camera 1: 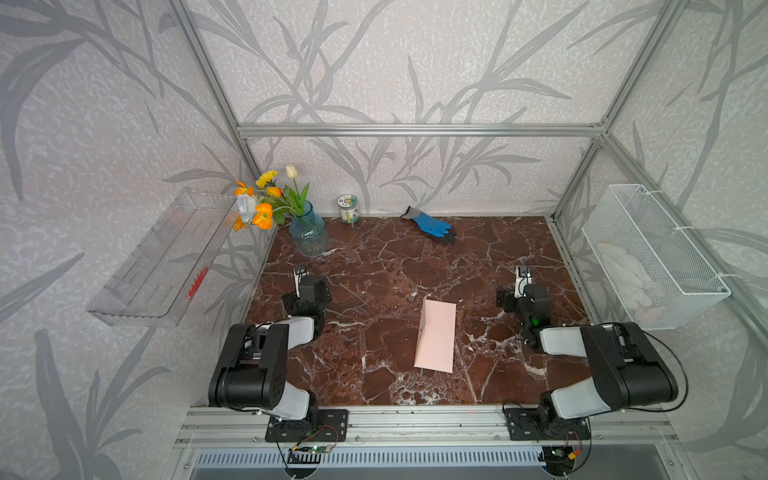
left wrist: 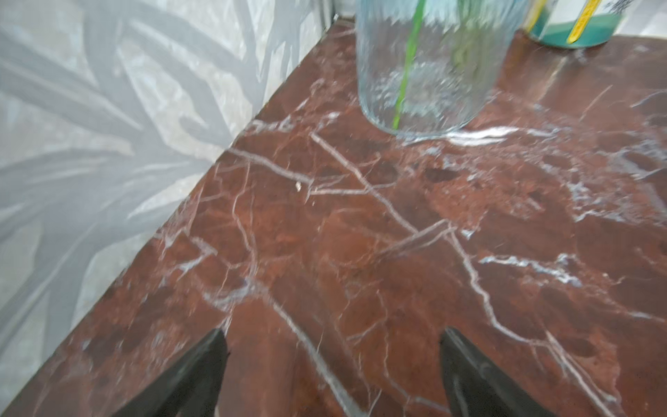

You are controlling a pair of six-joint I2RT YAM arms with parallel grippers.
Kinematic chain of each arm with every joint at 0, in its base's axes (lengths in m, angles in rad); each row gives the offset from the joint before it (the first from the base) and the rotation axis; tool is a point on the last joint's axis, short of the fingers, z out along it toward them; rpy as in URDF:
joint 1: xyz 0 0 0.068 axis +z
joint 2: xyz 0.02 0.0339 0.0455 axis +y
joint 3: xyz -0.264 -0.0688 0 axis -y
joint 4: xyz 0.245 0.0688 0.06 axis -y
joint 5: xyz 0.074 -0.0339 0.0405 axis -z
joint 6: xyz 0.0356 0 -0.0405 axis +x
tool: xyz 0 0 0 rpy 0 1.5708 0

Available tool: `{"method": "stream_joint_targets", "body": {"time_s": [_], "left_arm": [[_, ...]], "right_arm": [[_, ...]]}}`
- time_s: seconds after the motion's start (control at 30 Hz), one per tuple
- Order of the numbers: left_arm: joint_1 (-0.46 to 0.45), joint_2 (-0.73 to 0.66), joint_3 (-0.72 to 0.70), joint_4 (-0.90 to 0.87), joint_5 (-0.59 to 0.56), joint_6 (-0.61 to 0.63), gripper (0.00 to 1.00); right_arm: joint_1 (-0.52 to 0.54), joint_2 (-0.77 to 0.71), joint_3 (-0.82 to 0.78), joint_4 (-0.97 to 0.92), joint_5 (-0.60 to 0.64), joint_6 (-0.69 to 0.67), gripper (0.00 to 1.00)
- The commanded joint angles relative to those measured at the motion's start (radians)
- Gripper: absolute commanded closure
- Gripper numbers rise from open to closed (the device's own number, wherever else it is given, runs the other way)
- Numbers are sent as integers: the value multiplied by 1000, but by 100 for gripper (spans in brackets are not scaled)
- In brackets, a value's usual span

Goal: Fold the letter paper in half and place it into the envelope
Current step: Reset both arms

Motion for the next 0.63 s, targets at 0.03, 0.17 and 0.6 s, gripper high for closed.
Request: {"method": "stream_joint_targets", "body": {"time_s": [0.03, 0.17, 0.6], "left_arm": [[-21, 56, -166, 518, 129, 126, 0], [0, 42, -45, 264, 100, 86, 0], [17, 22, -29, 197, 183, 84, 0]], "right_arm": [[13, 13, 92, -8, -12, -23, 1], [14, 14, 92, -1, -53, -39, 1], [14, 19, 102, -16, -67, -43, 1]]}}
